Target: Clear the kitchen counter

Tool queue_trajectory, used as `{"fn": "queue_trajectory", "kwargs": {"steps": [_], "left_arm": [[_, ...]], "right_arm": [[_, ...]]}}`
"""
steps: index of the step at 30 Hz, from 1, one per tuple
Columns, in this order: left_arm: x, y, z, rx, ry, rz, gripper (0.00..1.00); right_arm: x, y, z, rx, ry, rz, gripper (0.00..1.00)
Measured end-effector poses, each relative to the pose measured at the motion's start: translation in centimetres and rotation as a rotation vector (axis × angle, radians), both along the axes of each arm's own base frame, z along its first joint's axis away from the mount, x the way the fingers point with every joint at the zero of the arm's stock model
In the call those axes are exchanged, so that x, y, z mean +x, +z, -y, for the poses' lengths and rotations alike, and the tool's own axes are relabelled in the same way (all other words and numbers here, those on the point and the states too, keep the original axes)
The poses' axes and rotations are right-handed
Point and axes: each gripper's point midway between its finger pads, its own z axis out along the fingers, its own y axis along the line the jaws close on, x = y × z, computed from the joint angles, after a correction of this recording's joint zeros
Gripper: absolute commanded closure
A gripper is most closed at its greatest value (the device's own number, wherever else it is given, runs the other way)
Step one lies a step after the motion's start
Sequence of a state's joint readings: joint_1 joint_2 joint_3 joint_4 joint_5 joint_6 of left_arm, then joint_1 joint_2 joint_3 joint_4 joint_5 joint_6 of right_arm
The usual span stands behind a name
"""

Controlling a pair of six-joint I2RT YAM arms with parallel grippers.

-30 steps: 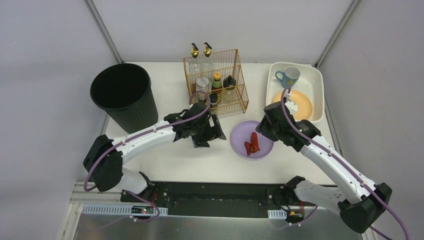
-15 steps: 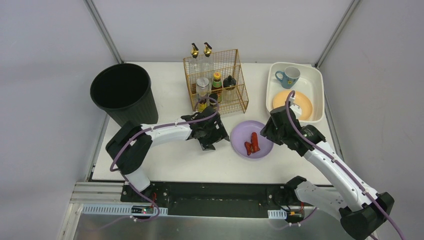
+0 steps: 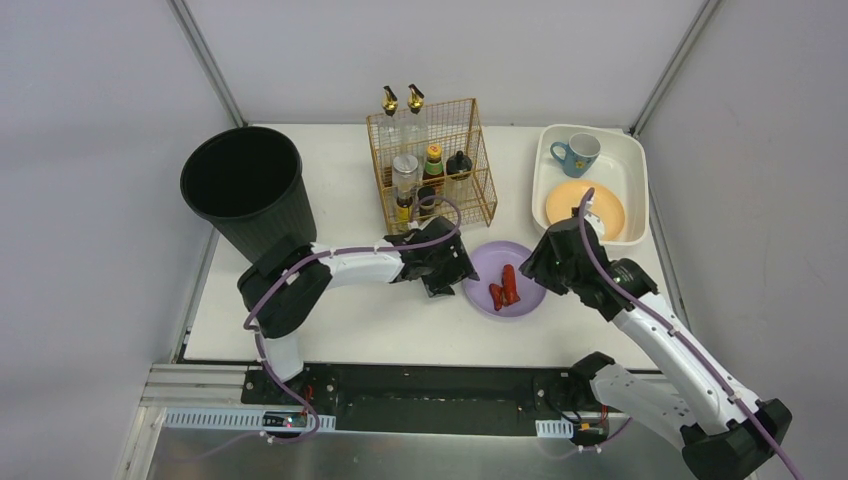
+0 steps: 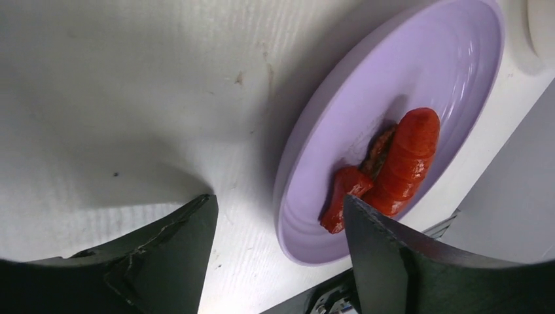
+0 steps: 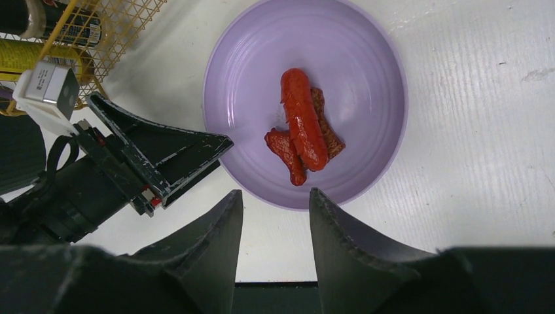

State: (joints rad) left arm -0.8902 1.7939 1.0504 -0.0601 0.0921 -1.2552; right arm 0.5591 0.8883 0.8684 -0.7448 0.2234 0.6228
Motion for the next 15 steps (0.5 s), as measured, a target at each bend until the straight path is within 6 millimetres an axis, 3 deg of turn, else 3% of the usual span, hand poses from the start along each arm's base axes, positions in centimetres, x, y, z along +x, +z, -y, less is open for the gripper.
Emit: {"fn": "queue_trajectory", "kwargs": {"steps": [6,15], "left_arm": [[0.3,-0.5,1.6,-0.03,0.012,-0.011,0.46],[0.4,-1.3,2.0,-0.013,0.024,-0.009,0.75]], "right_arm": [[-0.6,-0.1,0.1,0.019,0.011,0.004,0.55],[-1.3,-0.2,0.4,0.03,0.015,0.013,0.55]]}}
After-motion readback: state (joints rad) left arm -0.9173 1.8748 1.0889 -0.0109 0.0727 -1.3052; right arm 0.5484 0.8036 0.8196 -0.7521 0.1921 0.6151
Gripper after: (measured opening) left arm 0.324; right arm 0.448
